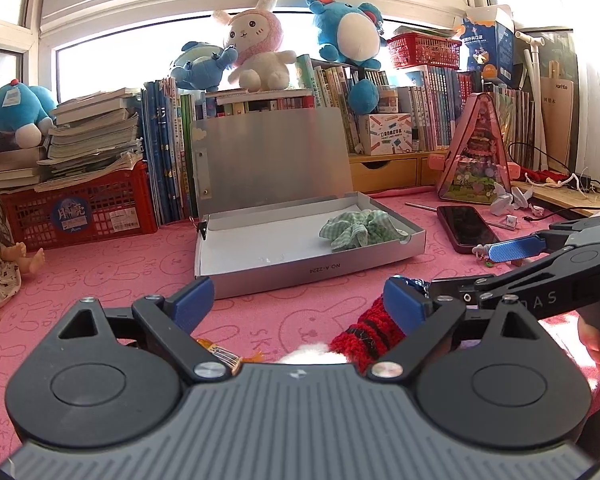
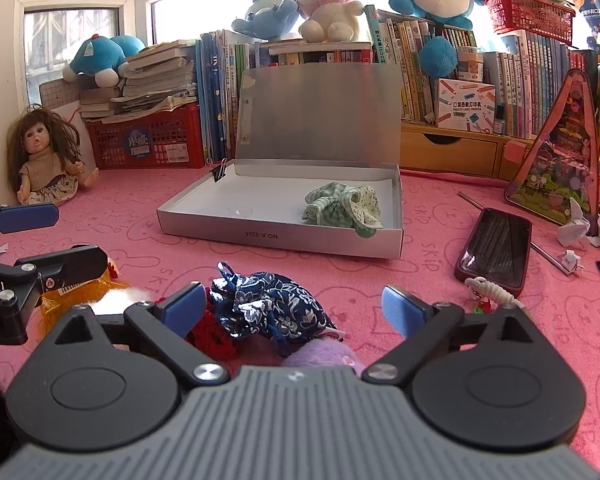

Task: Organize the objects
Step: 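Move both grippers back toward the remaining toys on the table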

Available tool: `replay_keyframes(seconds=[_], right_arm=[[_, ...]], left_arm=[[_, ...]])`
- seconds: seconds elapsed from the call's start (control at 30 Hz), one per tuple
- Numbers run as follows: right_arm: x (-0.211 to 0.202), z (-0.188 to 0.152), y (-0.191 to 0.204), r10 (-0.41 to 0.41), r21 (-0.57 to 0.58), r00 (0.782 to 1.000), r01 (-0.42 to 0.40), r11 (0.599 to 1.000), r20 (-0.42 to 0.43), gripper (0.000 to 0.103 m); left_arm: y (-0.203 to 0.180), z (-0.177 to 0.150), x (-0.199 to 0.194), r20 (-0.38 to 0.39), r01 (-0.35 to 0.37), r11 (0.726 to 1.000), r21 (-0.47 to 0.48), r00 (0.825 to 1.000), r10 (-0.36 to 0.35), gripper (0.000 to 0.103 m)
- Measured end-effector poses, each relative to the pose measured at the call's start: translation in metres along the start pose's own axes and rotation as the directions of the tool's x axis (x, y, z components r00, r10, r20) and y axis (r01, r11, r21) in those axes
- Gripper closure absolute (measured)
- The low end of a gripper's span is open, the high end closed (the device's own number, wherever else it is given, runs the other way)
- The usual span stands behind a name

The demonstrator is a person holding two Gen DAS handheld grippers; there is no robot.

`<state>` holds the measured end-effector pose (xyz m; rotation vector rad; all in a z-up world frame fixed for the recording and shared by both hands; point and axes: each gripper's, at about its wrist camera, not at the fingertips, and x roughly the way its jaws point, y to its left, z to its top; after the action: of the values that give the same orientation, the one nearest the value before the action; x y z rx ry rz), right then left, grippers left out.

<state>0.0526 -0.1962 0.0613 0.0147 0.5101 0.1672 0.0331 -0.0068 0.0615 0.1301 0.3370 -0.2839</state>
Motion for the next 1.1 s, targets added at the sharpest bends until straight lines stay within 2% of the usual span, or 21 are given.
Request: replay_keyframes(seconds=[0.37,0.7,0.93,1.1], right_arm=[[-0.010,-0.027,0.004,-0.030,-0.052,1.000,0.029,0.998,-0.007,0.003],[-0.008,-0.045,0.008,-0.053,-0.050,0.998,0.052,0.997,-0.036,0.002],[-0.005,-0.054,0.007,-0.070,-0.050,0.996,0.067,0.997,-0.057,0.002],[-0.003,-0.058,0.006,-0.076,-0.046,0.995,0.073,0.996,-0.066,0.002]], left_arm=[[0.006,-0.031,-0.016,-0.038,-0.006,0.999,-0.049,0.999,0.005,0.009],[0.004,-0.057,-0.023,-0.084,-0.062,0.998,-0.012,0.995,0.061,0.009],[0.018,-0.072,-0.029,-0.153,-0.053,0.992,-0.114,0.988,0.035,0.009],[0.019,-0.082,-0.027,-0.184,-0.077,0.990,-0.116,0.981,0.055,0.010]])
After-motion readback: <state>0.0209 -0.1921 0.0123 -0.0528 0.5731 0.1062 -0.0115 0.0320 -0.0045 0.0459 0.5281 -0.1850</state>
